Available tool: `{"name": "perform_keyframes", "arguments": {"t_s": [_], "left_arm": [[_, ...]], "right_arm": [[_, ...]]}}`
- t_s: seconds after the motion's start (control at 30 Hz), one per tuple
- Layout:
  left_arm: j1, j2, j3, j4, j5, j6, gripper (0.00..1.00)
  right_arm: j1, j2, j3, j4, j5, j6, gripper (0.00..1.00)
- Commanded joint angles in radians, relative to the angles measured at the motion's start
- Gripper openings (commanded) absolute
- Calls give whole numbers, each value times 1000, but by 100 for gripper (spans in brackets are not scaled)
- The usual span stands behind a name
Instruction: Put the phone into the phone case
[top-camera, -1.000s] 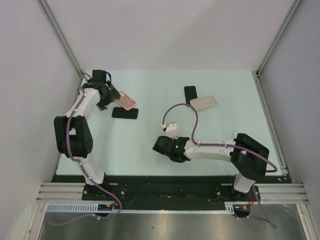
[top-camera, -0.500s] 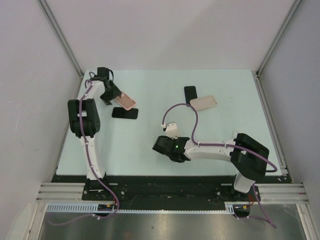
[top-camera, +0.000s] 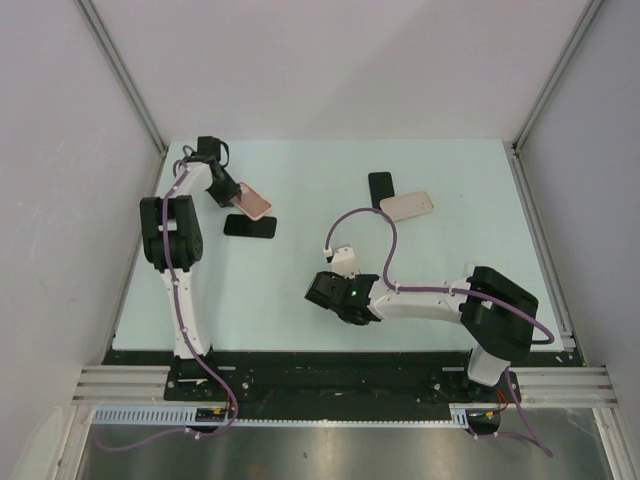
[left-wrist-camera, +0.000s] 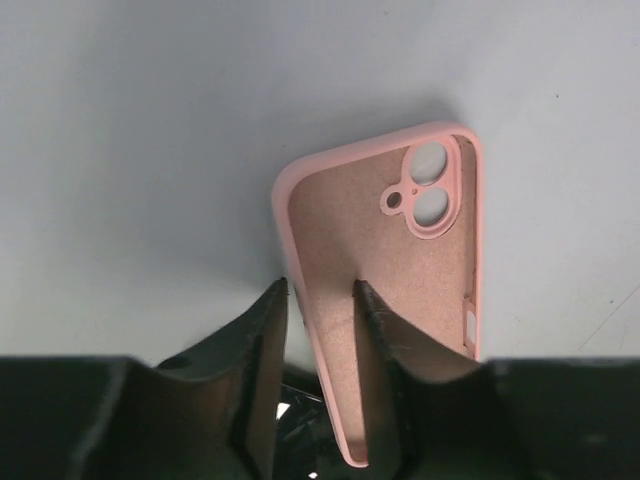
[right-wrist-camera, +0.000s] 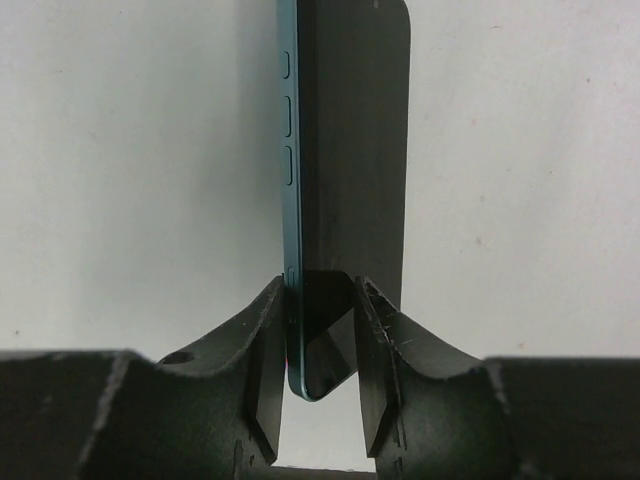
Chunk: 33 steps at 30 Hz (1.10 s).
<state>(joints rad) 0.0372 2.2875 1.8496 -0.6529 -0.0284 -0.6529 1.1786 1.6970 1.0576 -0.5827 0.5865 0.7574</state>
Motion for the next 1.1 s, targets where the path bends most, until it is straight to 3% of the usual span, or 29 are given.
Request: {"name": "perform_keyframes", "arguments": {"t_s": [0.0, 0.13, 0.17, 0.37, 0.67, 0.73, 1.07], "left_arm": [[7, 21, 51, 29, 45, 24, 32], [6, 24, 53, 22, 68, 33, 13], [6, 18, 53, 18, 83, 39, 0], [3, -69, 28, 16, 165, 59, 0], [-29, -350, -142, -8, 180, 128, 0], [-65, -440, -243, -13, 176, 150, 0], [-76, -854, -818, 24, 259, 229, 0]], "right_arm": [[12, 20, -18, 14, -60, 65, 35], [16, -2, -19, 11, -60, 63, 37], [18, -7, -18, 11, -63, 63, 38], [27, -43, -19, 24, -93, 65, 47], [30, -118, -22, -2, -76, 68, 60], [26, -135, -24, -5, -74, 50, 66], [-89, -154, -33, 46, -175, -122, 80]]}}
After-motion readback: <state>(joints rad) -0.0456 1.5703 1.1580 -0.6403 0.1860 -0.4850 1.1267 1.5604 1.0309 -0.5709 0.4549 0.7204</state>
